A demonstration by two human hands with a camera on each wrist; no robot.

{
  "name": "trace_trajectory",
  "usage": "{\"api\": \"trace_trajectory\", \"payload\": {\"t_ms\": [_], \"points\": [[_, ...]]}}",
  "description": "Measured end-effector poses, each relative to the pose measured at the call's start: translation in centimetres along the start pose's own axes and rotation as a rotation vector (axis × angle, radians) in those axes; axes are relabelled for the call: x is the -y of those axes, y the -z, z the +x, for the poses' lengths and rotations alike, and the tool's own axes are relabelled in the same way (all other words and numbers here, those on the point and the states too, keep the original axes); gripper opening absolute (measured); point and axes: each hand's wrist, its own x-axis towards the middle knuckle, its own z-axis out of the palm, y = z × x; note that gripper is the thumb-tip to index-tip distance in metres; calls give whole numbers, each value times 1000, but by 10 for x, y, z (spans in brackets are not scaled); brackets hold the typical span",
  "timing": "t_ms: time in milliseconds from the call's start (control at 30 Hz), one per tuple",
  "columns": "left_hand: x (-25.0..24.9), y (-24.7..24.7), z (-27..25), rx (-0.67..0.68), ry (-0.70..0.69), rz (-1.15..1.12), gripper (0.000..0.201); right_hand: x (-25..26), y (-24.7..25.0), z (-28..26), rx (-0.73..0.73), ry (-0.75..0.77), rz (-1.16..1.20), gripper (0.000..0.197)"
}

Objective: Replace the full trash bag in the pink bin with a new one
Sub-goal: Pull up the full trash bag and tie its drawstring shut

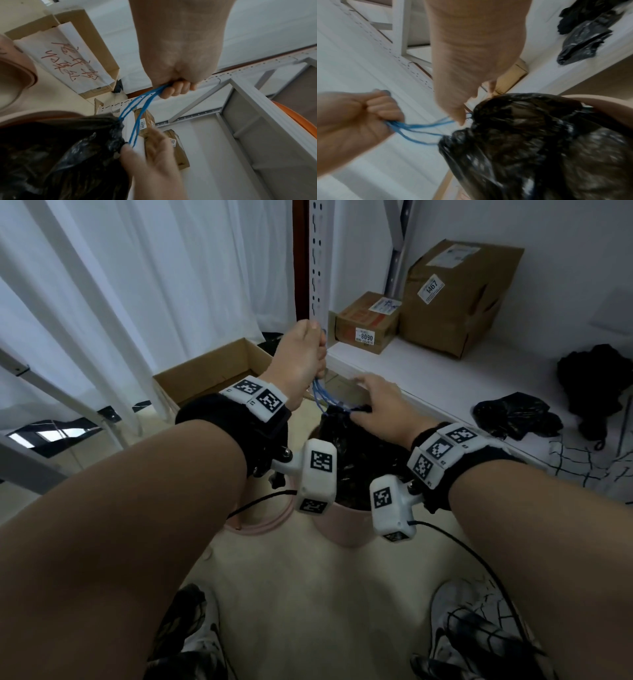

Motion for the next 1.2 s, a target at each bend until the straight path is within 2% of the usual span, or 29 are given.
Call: {"api": "trace_trajectory", "payload": {"t_ms": [33, 67, 133, 233, 300, 400, 500, 667, 833, 933, 1033, 1100, 1167, 1200], "points": [[1, -2, -2, 35, 7, 9, 37, 7, 4, 0, -6, 9, 152, 60], [1, -4, -4, 72, 12, 6, 37, 14, 7, 0, 16, 11, 262, 63], [1, -10, -8, 129, 18, -10, 36, 25, 6, 0, 94, 29, 342, 49], [-1, -16, -11, 173, 9, 48, 36, 35, -5, -1, 165, 51, 105, 32], [-2, -13, -9, 159, 10, 106, 36, 35, -12, 0, 131, 49, -4, 10], [5, 2, -2, 73, -18, 249, 37, 24, -15, 3, 7, 5, -28, 28], [27, 17, 1, 52, 18, 347, 38, 15, -12, 2, -125, 29, -142, 17], [57, 27, 4, 51, 98, 434, 39, 3, -17, -3, -53, 85, -352, 27], [40, 23, 13, -84, 38, 371, 38, -10, -17, -10, 65, 4, -468, 27], [37, 28, 20, -135, -57, 477, 36, -3, -20, -4, 84, -15, -433, 21], [34, 34, 13, 4, -126, 811, 24, -1, -24, 0, 107, 85, -244, 16], [30, 33, 1, 179, -109, 975, 42, -3, -23, -3, 114, 100, -173, 20], [29, 28, -8, 386, -25, 1103, 63, -6, -23, -6, 102, 79, -139, 21], [30, 24, -11, 513, 7, 1217, 66, -7, -24, -8, 95, 74, -126, 21]]}}
